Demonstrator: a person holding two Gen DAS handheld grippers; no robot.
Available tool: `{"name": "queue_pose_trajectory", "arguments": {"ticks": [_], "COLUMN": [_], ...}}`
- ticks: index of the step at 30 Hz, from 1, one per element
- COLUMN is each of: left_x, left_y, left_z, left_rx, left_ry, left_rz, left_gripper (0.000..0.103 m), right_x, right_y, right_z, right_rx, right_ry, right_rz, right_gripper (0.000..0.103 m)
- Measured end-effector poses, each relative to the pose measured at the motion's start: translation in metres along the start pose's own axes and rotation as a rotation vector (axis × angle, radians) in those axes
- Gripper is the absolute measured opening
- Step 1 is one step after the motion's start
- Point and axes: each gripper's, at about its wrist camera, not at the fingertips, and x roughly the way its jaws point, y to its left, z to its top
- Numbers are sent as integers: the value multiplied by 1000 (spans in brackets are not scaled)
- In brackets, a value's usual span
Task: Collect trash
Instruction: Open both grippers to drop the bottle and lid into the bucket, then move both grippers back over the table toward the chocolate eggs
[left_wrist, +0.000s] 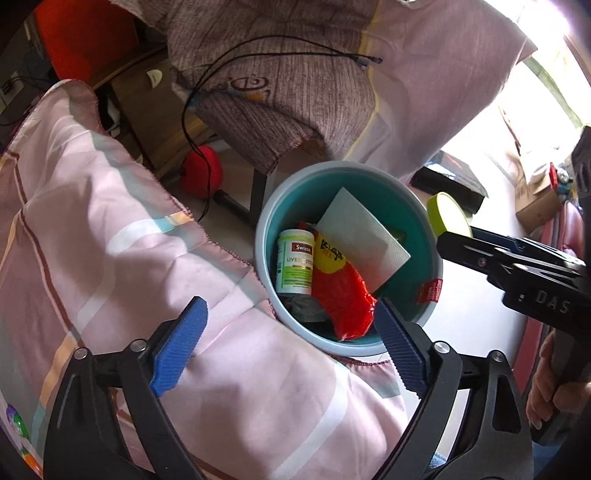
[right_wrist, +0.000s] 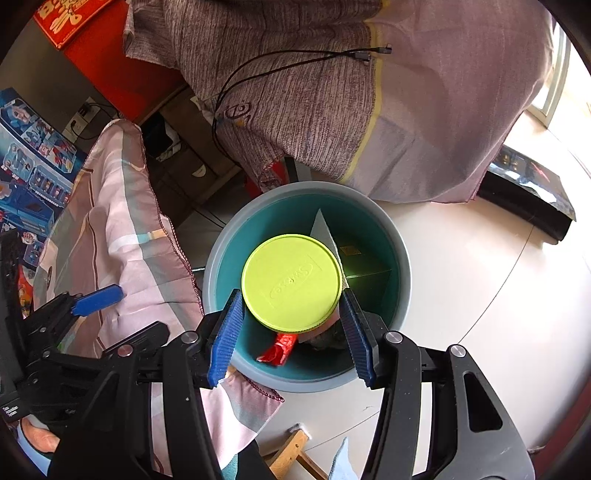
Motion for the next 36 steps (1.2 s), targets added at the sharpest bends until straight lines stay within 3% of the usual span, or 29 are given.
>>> {"name": "queue_pose_trajectory", "arguments": {"ticks": [5,8,17,25,36], "left_x": [-9,-10,-15,-23,-57], "left_y": [12,19,33,38,45], "left_z": [-8,-14,-27,-39,-57], "left_rx": [-24,-44,-66,-81,-90], "left_ry": [-14,-17,-12,-12,-68], "left_rz": [-13,-20,-32,-45,-41], "left_gripper": [94,94,95,95,95], "right_x": [8,12,13,6,-16], "right_y": [16,24,28,29,39], "right_z": [4,6,2,-7,-25], "right_rx": [-27,-41,-7,-25,-21], "right_ry": [18,21,39,51,50], "right_rz": [4,-3,-19,-115,-153], "right_gripper": [52,67,84,87,90]}}
